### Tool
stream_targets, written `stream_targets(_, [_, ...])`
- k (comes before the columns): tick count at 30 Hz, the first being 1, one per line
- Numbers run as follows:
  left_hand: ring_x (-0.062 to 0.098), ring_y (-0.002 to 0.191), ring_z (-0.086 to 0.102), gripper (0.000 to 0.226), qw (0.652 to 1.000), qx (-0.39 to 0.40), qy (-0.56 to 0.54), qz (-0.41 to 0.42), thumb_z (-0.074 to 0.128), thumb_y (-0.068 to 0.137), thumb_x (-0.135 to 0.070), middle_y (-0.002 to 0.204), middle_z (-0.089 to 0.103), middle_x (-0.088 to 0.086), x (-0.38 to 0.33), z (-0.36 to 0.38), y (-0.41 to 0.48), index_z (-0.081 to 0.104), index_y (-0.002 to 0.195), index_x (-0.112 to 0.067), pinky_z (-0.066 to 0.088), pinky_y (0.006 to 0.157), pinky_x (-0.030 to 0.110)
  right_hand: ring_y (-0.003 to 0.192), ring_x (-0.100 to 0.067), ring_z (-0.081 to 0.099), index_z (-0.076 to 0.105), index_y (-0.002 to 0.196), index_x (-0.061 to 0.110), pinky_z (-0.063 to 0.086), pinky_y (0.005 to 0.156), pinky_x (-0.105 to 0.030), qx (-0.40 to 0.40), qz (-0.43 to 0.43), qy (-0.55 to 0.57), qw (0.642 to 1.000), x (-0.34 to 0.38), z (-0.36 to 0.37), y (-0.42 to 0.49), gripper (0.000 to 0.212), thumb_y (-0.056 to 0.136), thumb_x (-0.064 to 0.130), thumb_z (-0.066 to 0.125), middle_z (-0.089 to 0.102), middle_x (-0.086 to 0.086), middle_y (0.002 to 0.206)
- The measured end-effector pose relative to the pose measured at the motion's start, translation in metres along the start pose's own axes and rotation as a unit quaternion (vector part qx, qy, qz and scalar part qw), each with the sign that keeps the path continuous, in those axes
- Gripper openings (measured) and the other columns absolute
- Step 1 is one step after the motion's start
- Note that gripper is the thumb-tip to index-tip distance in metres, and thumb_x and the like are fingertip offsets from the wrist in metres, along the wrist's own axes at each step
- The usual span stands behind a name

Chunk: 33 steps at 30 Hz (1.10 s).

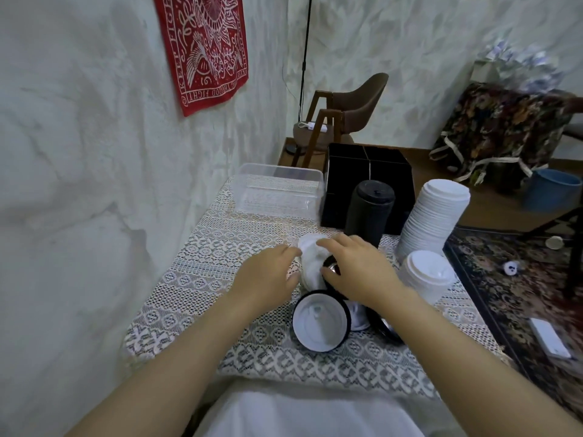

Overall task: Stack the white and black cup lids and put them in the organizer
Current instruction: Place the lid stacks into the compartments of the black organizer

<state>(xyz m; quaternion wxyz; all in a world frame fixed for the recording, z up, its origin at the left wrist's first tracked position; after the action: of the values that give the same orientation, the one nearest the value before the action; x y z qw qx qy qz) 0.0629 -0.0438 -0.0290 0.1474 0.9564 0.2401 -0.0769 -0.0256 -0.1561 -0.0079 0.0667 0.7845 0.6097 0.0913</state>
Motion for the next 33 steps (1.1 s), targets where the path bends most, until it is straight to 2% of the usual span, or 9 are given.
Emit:
stream_targets(6, [0.015,0.117,0.046,0.039,0.999,-0.003,-0.031,0.013,0.048,0.097,-0.036,0.129,0.052,-0.006,-0.024,0.016,-0.04,0.048,0.134,-0.023,0.046,0.085,0.031,0.114,-0.029,0.055,0.055,0.134,0.018,0.044,0.091,-0.039,-0.024,-0.005,0.025,0.999,0.005,0.011,-0.048,0.045,0.091,0.032,0.061,0.059,-0.003,0.128])
stream_targets(11, [0.019,0.098,0.05,0.039,0.997,-0.008,-0.033,0.075,0.041,0.091,-0.041,0.106,0.058,0.0,-0.052,0.028,-0.067,0.063,0.11,-0.016,0.045,0.085,0.037,0.092,-0.028,0.064,0.067,0.112,0.016,0.053,0.079,-0.041,-0.067,-0.006,0.039,0.997,0.011,0.025,-0.08,0.039,0.074,0.024,0.075,0.066,-0.002,0.106])
stream_targets(15, [0.021,0.085,0.056,0.039,0.99,0.034,0.007,0.136,0.045,0.081,-0.047,0.091,0.061,-0.001,-0.063,0.043,-0.082,0.069,0.093,-0.019,0.048,0.076,0.037,0.099,-0.028,0.064,0.067,0.11,0.018,0.054,0.085,-0.041,-0.108,-0.021,0.051,0.993,0.015,0.027,-0.096,0.044,0.068,0.021,0.081,0.065,-0.004,0.115])
stream_targets(21, [0.021,0.051,0.052,0.013,0.986,-0.038,0.054,0.152,0.057,0.073,-0.017,0.061,0.055,-0.002,-0.062,0.043,-0.081,0.066,0.064,-0.016,0.038,0.048,0.025,0.096,-0.029,0.065,0.067,0.11,0.015,0.055,0.084,-0.043,-0.129,-0.04,0.045,0.99,0.014,0.03,-0.104,0.045,0.067,0.017,0.082,0.066,-0.006,0.11])
stream_targets(23, [0.02,0.047,0.05,0.019,0.986,-0.053,0.059,0.148,0.052,0.074,-0.016,0.057,0.054,-0.001,-0.062,0.039,-0.08,0.064,0.06,-0.015,0.035,0.043,0.026,0.098,-0.028,0.065,0.068,0.111,0.015,0.055,0.085,-0.042,-0.137,-0.042,0.051,0.988,0.014,0.03,-0.105,0.046,0.068,0.017,0.081,0.066,-0.005,0.111])
stream_targets(25, [0.019,0.047,0.05,0.022,0.989,-0.053,0.042,0.13,0.047,0.075,-0.017,0.057,0.053,-0.001,-0.06,0.036,-0.08,0.062,0.06,-0.014,0.035,0.04,0.026,0.1,-0.028,0.065,0.067,0.113,0.015,0.054,0.087,-0.042,-0.138,-0.043,0.053,0.988,0.013,0.031,-0.105,0.048,0.068,0.018,0.082,0.065,-0.004,0.113])
stream_targets(28, [0.022,0.053,0.053,0.007,0.993,-0.035,0.006,0.108,0.06,0.072,-0.012,0.062,0.054,0.002,-0.056,0.036,-0.08,0.061,0.065,-0.011,0.04,0.041,0.029,0.099,-0.029,0.066,0.067,0.114,0.013,0.054,0.086,-0.042,-0.139,-0.042,0.053,0.988,0.013,0.033,-0.103,0.052,0.065,0.016,0.085,0.066,-0.005,0.113])
stream_targets(31, [0.028,0.083,0.057,0.015,0.998,0.007,-0.012,0.066,0.051,0.092,-0.015,0.089,0.06,0.008,-0.052,0.039,-0.078,0.062,0.091,-0.005,0.045,0.066,0.039,0.101,-0.028,0.065,0.067,0.114,0.012,0.053,0.088,-0.042,-0.148,-0.041,0.066,0.986,0.013,0.033,-0.101,0.051,0.065,0.012,0.084,0.067,-0.004,0.114])
stream_targets(33, [0.025,0.095,0.053,0.019,0.998,0.02,-0.006,0.052,0.046,0.097,-0.02,0.102,0.058,0.007,-0.051,0.038,-0.078,0.06,0.103,-0.008,0.042,0.076,0.038,0.101,-0.027,0.065,0.067,0.113,0.012,0.053,0.089,-0.042,-0.158,-0.045,0.076,0.984,0.012,0.031,-0.099,0.049,0.067,0.009,0.083,0.068,-0.002,0.112])
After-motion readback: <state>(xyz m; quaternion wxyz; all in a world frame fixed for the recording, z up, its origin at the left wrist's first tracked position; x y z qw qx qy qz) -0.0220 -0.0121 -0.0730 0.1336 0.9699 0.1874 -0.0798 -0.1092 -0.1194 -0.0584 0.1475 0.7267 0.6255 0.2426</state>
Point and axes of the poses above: each hand's wrist, its own y-axis towards the middle knuckle, its own z-axis out of the palm, x = y × z, the point moved 6 cm from there along y, towards the middle knuckle
